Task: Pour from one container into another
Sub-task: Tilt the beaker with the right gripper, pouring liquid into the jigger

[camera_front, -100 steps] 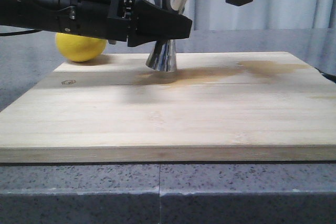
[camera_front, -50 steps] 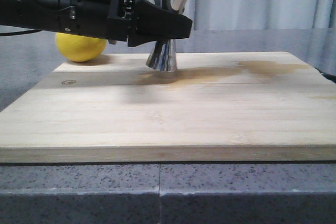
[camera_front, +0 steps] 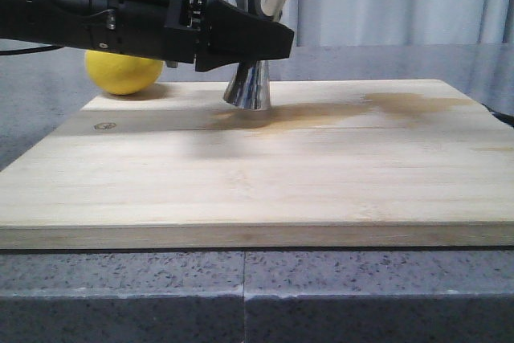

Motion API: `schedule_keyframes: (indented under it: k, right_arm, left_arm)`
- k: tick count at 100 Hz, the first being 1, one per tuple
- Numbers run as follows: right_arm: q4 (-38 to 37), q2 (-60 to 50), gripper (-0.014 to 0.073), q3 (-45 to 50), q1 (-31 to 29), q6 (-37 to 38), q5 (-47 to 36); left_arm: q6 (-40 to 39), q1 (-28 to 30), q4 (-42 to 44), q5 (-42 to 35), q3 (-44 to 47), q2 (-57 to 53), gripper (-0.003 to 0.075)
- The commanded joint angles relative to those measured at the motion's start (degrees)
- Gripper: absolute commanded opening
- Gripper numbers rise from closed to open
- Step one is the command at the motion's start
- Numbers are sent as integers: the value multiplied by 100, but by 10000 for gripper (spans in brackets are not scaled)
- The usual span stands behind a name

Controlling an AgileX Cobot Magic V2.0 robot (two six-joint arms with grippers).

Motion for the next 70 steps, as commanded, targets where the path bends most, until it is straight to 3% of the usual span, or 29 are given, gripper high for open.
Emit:
schedule_keyframes:
  k: [1, 70]
  right_arm:
    - [-97, -179, 247, -208, 0, -9, -106]
    - [-310, -179, 247, -208, 0, -9, -125]
  left_arm:
    - [0, -52, -490, 615, -157, -279, 62]
    - [0, -52, -490, 615, -157, -279, 62]
